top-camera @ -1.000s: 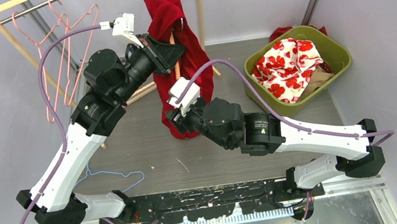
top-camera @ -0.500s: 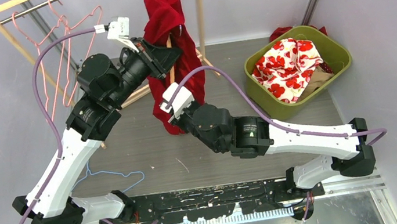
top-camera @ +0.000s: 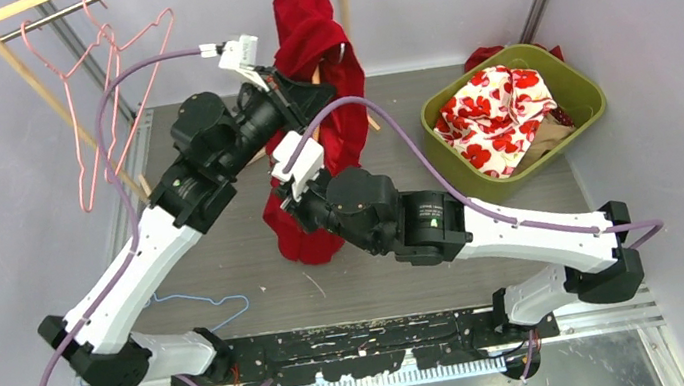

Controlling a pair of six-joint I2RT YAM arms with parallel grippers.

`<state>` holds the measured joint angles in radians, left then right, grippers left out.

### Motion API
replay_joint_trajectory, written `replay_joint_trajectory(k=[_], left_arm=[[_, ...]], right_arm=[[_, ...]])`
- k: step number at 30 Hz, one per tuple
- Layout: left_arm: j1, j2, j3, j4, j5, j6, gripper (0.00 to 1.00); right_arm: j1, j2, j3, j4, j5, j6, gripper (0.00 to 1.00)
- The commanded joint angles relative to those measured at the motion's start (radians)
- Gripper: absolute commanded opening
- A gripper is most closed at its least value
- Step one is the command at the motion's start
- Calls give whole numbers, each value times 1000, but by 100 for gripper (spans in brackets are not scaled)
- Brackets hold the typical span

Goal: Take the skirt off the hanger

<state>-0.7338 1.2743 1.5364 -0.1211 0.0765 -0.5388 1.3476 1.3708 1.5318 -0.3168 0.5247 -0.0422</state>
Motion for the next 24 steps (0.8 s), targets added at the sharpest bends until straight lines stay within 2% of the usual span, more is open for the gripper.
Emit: replay_joint_trajectory(k=[1, 5, 10, 17, 19, 22, 24], left_arm=[[-5, 57, 54, 305, 19, 1, 0], [-5, 92, 108, 394, -6, -104, 0], [-7, 89, 163, 433, -26, -228, 0], [-7, 5, 281, 169, -26, -168, 0], [-7, -32, 310, 81, -12, -153, 0], [-6, -85, 306, 16, -14, -148, 0], [-7, -115, 293, -7, -26, -147, 0]], right_arm=[[18, 0, -16, 126, -89, 89, 2], [15, -9, -166, 277, -53, 113, 2], [13, 16, -273, 304, 40, 116, 2], [13, -58, -385, 171, 206, 91, 5], [13, -94, -431, 146, 297, 52, 10], [4, -142, -495, 159, 449, -53, 31], [-28, -163, -524, 168, 493, -117, 43]])
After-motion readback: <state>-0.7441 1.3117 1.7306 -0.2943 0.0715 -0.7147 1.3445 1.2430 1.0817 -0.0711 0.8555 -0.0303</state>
